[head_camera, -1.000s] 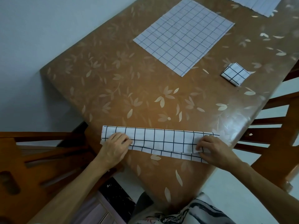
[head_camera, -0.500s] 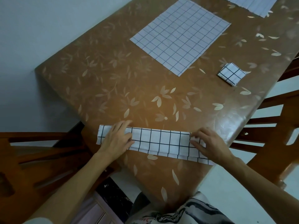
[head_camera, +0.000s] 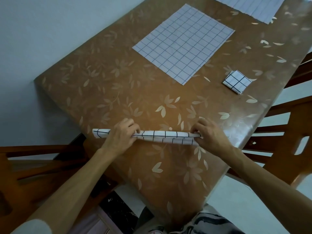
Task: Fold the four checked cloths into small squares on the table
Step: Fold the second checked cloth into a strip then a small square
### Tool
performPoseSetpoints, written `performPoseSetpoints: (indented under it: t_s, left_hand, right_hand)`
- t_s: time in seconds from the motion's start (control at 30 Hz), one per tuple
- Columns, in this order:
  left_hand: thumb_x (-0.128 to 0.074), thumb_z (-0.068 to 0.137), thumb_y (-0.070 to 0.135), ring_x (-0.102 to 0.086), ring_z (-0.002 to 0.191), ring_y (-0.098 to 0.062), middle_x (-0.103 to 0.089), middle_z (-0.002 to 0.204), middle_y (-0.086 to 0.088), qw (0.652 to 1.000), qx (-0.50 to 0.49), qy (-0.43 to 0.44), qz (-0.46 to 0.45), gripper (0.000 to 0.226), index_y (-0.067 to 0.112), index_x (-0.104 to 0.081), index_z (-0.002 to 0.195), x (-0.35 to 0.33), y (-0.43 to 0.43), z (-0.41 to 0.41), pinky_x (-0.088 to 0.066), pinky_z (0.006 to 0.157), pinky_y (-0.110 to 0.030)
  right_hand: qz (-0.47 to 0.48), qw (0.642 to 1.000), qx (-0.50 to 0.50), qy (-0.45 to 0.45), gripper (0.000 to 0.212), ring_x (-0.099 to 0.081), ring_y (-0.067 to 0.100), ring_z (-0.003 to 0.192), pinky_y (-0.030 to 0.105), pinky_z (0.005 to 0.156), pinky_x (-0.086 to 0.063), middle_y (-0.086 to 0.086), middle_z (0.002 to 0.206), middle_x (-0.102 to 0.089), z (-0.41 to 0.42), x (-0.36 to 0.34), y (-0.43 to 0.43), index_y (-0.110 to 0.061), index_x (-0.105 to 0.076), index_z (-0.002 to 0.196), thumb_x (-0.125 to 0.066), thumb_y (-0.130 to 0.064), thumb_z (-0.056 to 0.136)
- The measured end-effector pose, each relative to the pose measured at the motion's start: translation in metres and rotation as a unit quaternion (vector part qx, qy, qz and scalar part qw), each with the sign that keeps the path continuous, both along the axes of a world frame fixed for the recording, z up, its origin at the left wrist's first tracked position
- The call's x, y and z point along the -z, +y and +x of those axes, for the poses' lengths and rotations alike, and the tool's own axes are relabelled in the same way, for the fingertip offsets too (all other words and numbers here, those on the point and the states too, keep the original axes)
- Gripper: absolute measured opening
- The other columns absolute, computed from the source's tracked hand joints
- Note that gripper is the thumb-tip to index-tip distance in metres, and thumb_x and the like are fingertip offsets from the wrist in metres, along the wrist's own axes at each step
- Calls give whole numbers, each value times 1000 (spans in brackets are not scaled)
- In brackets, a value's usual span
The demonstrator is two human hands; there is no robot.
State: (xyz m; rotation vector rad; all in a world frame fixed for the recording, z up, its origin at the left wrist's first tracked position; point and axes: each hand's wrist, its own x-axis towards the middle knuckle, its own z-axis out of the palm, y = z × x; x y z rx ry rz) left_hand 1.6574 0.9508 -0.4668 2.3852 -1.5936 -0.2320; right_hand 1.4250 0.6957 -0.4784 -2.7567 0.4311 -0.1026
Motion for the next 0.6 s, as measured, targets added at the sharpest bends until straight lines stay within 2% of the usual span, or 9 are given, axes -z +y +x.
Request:
performPoseSetpoints:
  t_s: [0.07,0.13,0.23,0.33,0.4,0.5,0.53,0.6]
  left_hand:
    - [-76,70,1,-52,77,-22,-53,81,-2,996,-10,-65,-61,20,12,-65,84,-5,0,-1,-39,67,-26]
    - [-66,75,0,-52,79,-23,-55,82,-5,990,-8,-101,-95,14,10,-64,85,-5,2,-7,-45,70,-31]
    - [-66,75,1,-51,78,-22,-54,83,-5,994,3,-96,-52,16,12,-63,86,10,13,-23,-47,72,-32]
    - [-75,75,25,-49,85,-16,-52,92,1,997,23,-41,53,23,19,-62,92,33,31,-41,-49,75,-28]
    - [-66,82,44,-48,89,-13,-50,95,3,997,33,-14,72,25,22,-61,90,41,40,-50,-48,78,-27]
    - [-59,89,43,-52,96,-15,-54,102,0,999,19,-2,33,25,18,-64,91,39,40,-52,-50,85,-32]
    - [-60,90,41,-54,103,-18,-56,109,-3,1000,10,-7,25,25,17,-65,97,40,37,-49,-51,90,-35]
    - [-62,90,43,-52,121,-24,-55,128,-9,999,-12,-11,38,40,14,-63,117,39,25,-40,-47,104,-41]
  right_hand:
    - [-34,998,24,-57,22,-47,22,74,38,60,-42,2,87,-56,1,-6,1,-13,-62,85,-73,-1,70]
    - [-55,995,25,-81,29,-48,25,75,40,60,-42,5,90,-57,-3,-6,8,-11,-62,88,-72,6,66]
    - [-48,999,1,-19,41,-52,25,81,39,64,-46,5,98,-57,-18,11,24,-14,-61,94,-74,6,61]
    - [-2,997,-16,77,43,-58,27,92,38,74,-52,5,112,-56,-40,27,39,-18,-61,103,-80,-17,65]
    - [19,994,-31,102,43,-57,25,98,38,79,-52,5,118,-55,-52,32,45,-20,-61,109,-75,-40,74]
    - [15,996,-19,84,41,-57,21,99,38,82,-53,4,120,-56,-52,31,45,-20,-62,112,-59,-52,87]
    - [12,997,-8,76,40,-58,22,99,39,82,-53,3,119,-57,-48,30,43,-20,-63,112,-54,-52,89]
    - [16,998,7,68,42,-57,23,104,39,84,-53,3,123,-57,-35,28,39,-20,-62,115,-51,-53,91]
